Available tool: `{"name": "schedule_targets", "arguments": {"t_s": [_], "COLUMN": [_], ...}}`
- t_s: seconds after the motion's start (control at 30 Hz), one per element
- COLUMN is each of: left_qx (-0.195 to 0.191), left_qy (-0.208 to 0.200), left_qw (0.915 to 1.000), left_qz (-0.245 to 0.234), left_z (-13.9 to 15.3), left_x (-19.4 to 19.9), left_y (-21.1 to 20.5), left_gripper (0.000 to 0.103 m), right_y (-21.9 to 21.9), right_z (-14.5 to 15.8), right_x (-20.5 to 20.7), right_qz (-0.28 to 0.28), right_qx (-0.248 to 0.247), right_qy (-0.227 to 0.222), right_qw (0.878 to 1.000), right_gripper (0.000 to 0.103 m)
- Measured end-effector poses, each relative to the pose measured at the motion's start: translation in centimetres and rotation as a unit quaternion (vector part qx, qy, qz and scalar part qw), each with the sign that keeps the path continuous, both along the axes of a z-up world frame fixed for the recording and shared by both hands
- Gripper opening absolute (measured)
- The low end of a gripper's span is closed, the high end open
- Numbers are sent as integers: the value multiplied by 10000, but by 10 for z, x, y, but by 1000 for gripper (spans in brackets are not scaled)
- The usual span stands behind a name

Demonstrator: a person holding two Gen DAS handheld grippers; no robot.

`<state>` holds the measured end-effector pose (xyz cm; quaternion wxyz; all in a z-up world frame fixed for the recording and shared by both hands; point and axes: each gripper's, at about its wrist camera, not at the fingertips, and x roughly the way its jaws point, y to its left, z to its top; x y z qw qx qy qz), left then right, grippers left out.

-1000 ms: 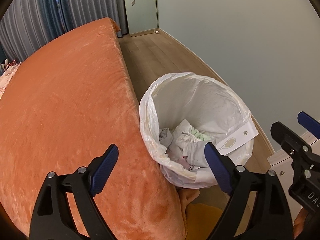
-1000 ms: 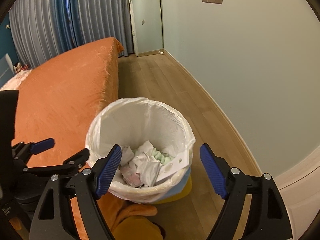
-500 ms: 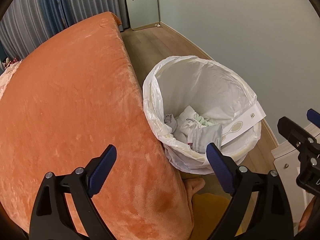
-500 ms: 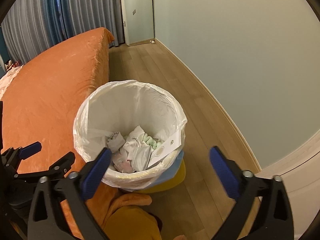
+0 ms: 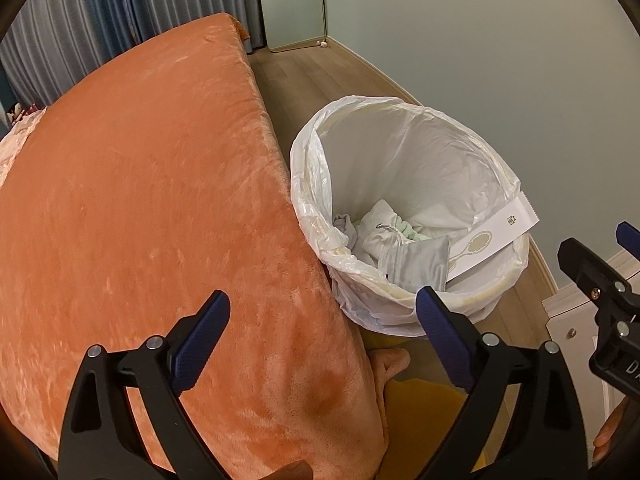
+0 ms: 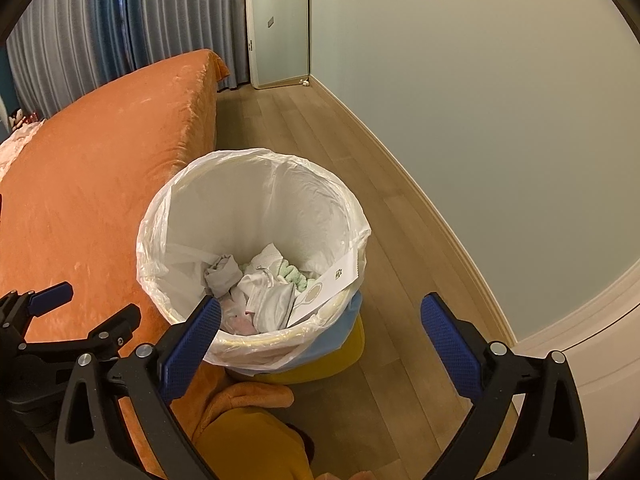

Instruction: Collect trash

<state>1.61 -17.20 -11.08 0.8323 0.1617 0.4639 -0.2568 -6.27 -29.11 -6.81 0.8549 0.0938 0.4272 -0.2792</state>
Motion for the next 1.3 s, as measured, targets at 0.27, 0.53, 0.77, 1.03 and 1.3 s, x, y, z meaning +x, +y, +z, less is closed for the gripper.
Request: {"name": "schedule_targets", "arguments": {"t_s": [0.27, 0.53, 0.77, 1.03, 1.3], "left_qx": [2, -3, 26, 25, 70], "left_qy": [-17, -13, -72, -116, -145], "left_qw": [10000, 10000, 9999, 9997, 9996], "left_qz": [39, 45, 112, 191, 223], "left_z": [-3, -4, -4, -3, -2], "left_x": [-1, -4, -5, -5, -8], "left_y": [4, 3, 3, 3, 3], "left_gripper": [91, 91, 91, 91, 91], "right_y": [1, 1, 1, 3, 5], "right_z": [-3, -5, -10, -10, -11], "right_x": [0, -2, -3, -5, -4], "right_qz": [-22, -18, -14, -14, 43], "right_qx": [-42, -56, -97, -146, -146], "right_qy": [43, 71, 130, 166, 208], "right_qw": [10000, 10000, 9999, 9998, 9997], "right_gripper": [96, 96, 96, 96, 96]}}
